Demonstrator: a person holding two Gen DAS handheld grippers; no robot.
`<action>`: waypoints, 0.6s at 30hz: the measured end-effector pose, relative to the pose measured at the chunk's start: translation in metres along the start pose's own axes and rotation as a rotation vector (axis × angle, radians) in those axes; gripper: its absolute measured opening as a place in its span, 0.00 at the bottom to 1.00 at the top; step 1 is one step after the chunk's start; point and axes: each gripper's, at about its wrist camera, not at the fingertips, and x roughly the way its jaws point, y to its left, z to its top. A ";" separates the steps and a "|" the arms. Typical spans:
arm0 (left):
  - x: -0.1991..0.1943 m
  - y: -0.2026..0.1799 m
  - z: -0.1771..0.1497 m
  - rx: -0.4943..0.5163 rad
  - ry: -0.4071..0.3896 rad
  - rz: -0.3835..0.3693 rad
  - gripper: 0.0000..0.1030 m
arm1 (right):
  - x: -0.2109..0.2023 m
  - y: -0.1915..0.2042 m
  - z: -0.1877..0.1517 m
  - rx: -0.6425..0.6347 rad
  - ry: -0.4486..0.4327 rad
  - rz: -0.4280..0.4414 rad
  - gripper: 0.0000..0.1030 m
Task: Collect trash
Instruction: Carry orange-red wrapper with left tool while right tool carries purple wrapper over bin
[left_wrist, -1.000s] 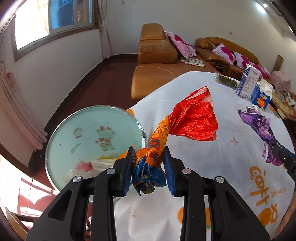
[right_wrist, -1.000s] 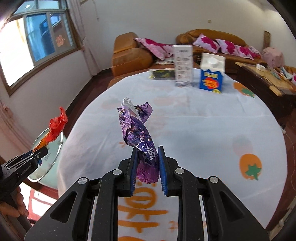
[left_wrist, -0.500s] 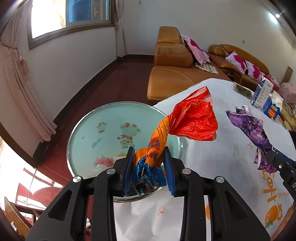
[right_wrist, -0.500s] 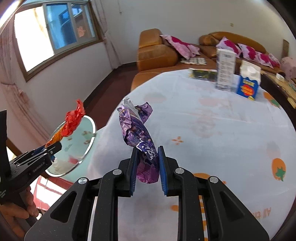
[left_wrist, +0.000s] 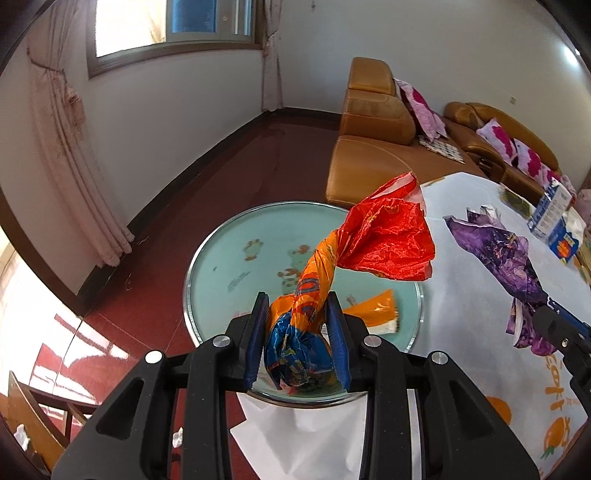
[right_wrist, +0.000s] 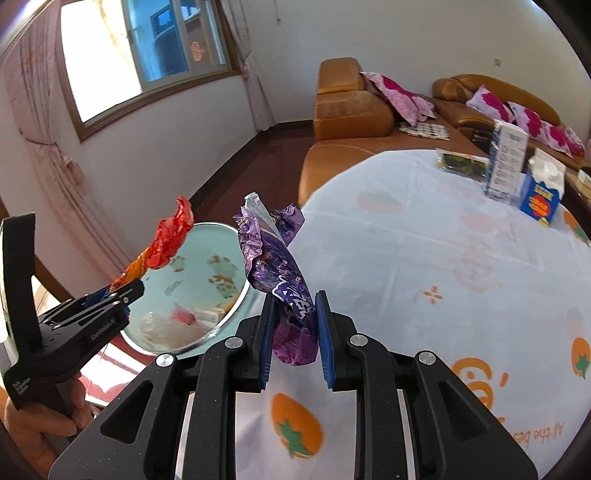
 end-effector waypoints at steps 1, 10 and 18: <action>0.001 0.003 0.000 -0.006 0.001 0.003 0.30 | 0.001 0.005 0.001 -0.008 0.001 0.005 0.22; 0.007 0.026 0.000 -0.056 0.011 0.035 0.30 | 0.013 0.034 0.006 -0.044 0.007 0.038 0.22; 0.011 0.036 -0.002 -0.074 0.019 0.048 0.30 | 0.020 0.049 0.011 -0.059 0.014 0.068 0.22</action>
